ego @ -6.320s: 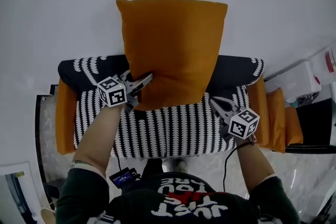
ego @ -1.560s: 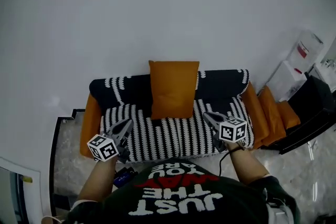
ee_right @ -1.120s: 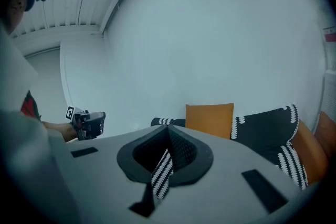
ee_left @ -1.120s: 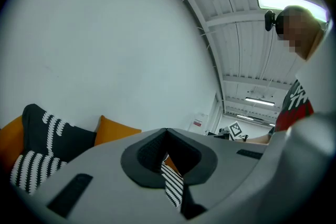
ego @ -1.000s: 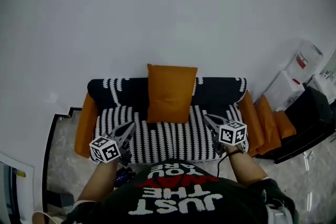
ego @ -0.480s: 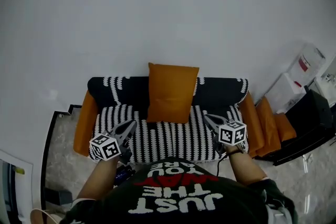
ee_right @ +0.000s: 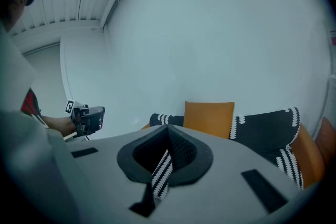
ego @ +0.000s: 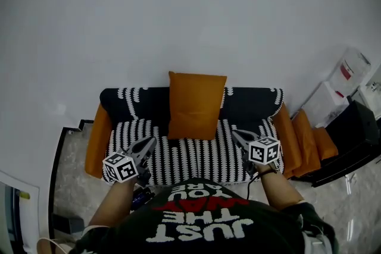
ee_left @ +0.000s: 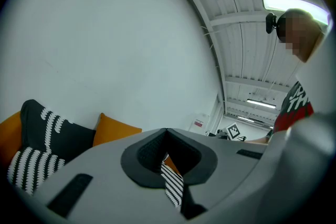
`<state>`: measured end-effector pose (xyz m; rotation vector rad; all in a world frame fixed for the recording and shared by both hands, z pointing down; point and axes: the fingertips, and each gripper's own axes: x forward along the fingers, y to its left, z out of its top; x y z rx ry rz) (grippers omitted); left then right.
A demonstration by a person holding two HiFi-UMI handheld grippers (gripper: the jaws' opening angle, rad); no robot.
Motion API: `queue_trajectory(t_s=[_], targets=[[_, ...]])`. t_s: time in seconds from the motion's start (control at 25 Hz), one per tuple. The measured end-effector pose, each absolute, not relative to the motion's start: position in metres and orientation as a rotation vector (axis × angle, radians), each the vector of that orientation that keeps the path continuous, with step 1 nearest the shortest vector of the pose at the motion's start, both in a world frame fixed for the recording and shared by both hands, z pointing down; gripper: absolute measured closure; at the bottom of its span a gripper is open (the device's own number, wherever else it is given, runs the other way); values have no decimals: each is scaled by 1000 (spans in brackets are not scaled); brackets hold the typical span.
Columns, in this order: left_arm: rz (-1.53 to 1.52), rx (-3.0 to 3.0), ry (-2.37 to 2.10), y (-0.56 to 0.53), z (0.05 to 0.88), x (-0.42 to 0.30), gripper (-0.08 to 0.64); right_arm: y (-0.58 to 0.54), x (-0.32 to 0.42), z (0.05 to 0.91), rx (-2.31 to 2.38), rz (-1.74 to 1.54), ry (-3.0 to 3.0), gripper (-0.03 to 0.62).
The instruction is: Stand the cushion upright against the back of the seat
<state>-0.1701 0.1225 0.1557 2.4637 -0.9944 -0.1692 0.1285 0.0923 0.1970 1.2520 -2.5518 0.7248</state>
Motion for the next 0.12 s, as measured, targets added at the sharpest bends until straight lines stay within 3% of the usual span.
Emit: queue_trajectory(t_s=[0.12], targets=[[-171, 2464, -991, 121, 155, -169, 549, 91, 129, 197, 1248, 722, -2553, 568]])
